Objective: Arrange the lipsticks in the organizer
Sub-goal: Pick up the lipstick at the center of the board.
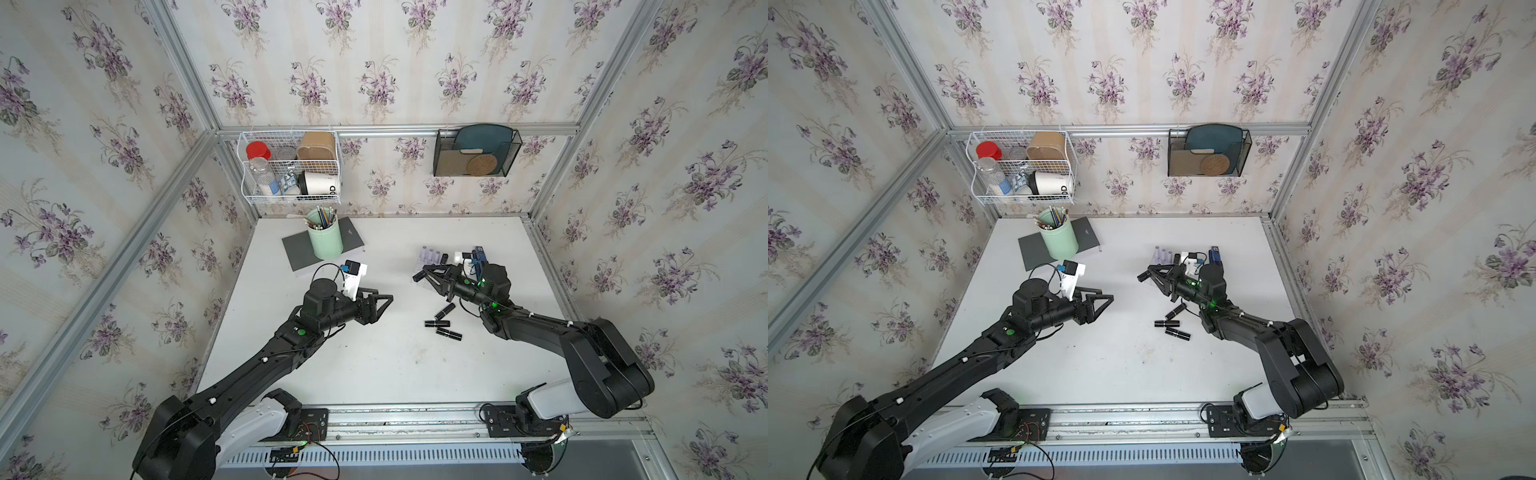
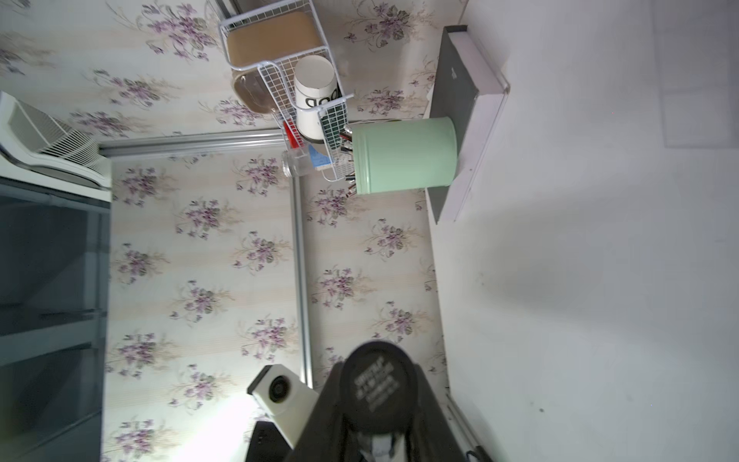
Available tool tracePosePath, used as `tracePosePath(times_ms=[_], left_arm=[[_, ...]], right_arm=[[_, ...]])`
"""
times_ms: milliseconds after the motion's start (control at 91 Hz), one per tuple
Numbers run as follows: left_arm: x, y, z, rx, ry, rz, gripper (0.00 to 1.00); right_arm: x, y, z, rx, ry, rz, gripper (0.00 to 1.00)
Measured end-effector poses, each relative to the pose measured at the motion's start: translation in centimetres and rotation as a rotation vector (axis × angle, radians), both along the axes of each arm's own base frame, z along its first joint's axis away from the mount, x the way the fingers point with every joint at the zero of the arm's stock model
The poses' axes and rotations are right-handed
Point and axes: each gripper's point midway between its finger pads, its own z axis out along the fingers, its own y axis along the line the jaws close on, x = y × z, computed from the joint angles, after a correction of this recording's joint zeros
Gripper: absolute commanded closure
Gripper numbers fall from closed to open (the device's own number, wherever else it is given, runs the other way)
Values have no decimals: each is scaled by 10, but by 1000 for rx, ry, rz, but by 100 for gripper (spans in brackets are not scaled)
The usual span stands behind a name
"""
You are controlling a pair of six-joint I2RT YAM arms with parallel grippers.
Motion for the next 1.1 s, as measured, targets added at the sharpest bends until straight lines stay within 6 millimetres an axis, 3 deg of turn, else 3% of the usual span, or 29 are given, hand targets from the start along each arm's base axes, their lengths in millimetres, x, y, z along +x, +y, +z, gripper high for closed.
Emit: tracePosePath(times_ms=[374,582,736,912,1099], left_arm=[[-4,-32,5,-11,-21,-73,28],[13,-59,20,-25,-50,-85,29],[22,-65,14,-12,-42,-66,41],[29,-68,23,-19,-57,-55,53],[37,-70,26,-13,-60,-40,79]], right_arm=[[-13,5,4,171,151,-5,94],[-21,15,3,200,175,21,94],[-25,21,5,222,191,35,93],[-27,25,6,236,192,44,93],[-27,27,8,253,190,48,92]])
